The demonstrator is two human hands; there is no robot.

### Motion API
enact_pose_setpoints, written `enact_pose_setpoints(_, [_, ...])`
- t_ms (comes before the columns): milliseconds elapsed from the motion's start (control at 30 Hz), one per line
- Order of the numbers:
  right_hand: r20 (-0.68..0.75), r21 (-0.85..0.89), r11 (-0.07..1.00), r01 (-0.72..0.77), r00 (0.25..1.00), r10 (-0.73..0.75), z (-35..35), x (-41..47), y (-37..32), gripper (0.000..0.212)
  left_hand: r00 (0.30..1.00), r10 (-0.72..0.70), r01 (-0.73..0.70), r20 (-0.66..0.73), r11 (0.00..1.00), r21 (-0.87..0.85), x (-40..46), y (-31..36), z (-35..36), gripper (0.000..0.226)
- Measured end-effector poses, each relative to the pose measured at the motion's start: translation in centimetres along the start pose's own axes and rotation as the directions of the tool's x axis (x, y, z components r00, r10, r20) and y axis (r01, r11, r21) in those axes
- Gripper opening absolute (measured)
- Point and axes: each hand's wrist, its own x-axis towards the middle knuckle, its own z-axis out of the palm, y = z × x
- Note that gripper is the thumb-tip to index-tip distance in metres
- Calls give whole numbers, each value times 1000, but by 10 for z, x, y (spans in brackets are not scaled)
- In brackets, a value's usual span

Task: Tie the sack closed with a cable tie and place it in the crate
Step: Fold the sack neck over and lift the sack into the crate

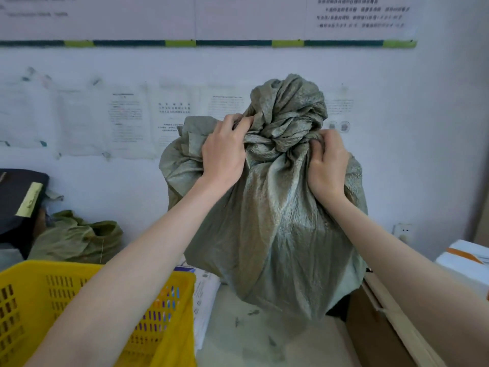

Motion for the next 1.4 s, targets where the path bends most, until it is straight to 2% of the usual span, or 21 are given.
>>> enact_pose_setpoints(133, [-32, -29, 995, 94, 995, -95, 34, -5, -41, 14, 998, 1, -3, -58, 1000, -25, 2, -41, -30, 51])
enact_pose_setpoints(400, [20, -44, 978, 205, 979, -204, 113, -4, -94, 12, 995, -76, 72, -70, 995, -64, 5, -131, -65, 48])
enact_pose_setpoints(767, [108, 97, 979, 181, 976, -191, 190, -8, -125, 9, 979, -195, 198, -55, 979, 52, -6, -201, -93, 47])
enact_pose_setpoints(933, [133, 114, 973, 199, 968, -213, 210, -20, -166, 11, 968, -238, 244, -78, 966, 88, -18, -229, -129, 46])
enact_pose_setpoints(1167, [112, 113, 978, 177, 975, -190, 233, -54, -226, 11, 974, -218, 222, -58, 972, 79, -38, -271, -186, 43])
enact_pose_setpoints(1400, [128, 105, 992, 71, 988, -84, 258, -113, -282, 12, 977, -214, 212, 21, 975, 71, -74, -316, -241, 44])
